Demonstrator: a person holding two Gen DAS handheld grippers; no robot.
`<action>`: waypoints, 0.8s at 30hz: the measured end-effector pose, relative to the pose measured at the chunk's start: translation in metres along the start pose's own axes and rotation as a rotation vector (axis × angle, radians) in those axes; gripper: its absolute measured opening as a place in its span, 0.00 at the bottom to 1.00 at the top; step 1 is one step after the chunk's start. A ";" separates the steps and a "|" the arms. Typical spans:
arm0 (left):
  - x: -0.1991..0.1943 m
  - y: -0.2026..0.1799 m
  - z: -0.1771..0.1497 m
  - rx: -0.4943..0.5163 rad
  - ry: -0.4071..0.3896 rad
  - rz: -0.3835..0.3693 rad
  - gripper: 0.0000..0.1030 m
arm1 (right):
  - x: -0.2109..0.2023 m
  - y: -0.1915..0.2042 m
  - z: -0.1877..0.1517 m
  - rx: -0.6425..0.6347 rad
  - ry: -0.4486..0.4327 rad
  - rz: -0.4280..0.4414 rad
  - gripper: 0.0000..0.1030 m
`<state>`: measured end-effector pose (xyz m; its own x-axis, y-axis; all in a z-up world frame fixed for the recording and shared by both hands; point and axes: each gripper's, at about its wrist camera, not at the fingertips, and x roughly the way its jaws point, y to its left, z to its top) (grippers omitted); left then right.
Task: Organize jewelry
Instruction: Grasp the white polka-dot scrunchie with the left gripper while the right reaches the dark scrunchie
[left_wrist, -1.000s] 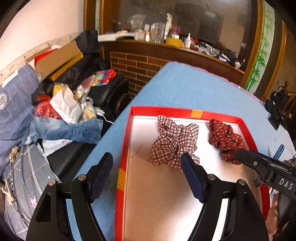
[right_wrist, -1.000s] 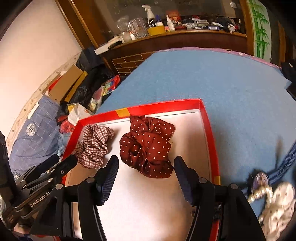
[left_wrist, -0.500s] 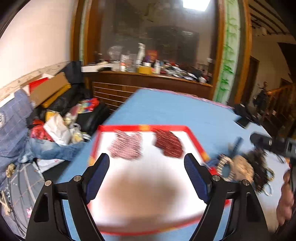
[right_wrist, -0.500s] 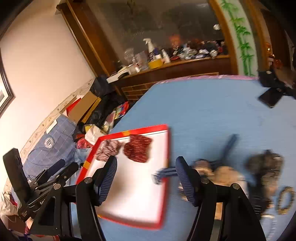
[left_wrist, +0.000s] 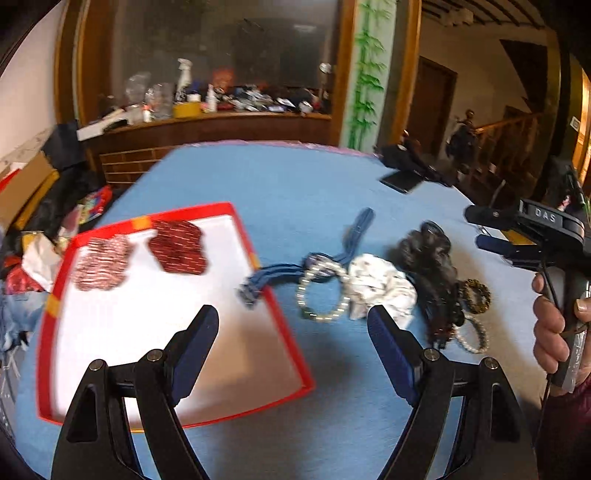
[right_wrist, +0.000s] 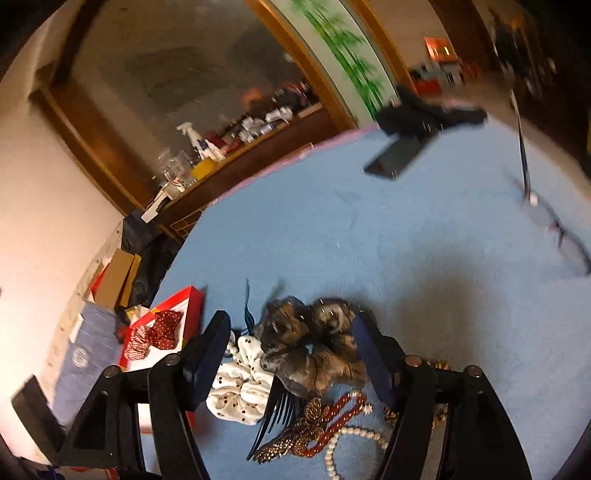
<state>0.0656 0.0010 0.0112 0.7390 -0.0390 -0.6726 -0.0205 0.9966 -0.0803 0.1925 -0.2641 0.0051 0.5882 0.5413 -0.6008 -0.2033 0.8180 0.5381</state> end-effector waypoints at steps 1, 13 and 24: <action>0.004 -0.003 0.001 0.009 0.011 0.002 0.79 | 0.002 -0.003 0.000 0.018 0.008 -0.002 0.73; 0.078 -0.035 0.022 -0.042 0.209 -0.127 0.79 | 0.000 -0.020 0.000 0.111 0.031 0.011 0.76; 0.118 -0.073 0.021 0.057 0.182 -0.042 0.09 | 0.010 -0.027 0.003 0.115 0.055 -0.016 0.76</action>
<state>0.1685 -0.0749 -0.0470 0.6047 -0.0884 -0.7916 0.0496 0.9961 -0.0733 0.2062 -0.2813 -0.0141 0.5459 0.5409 -0.6398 -0.1009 0.8005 0.5908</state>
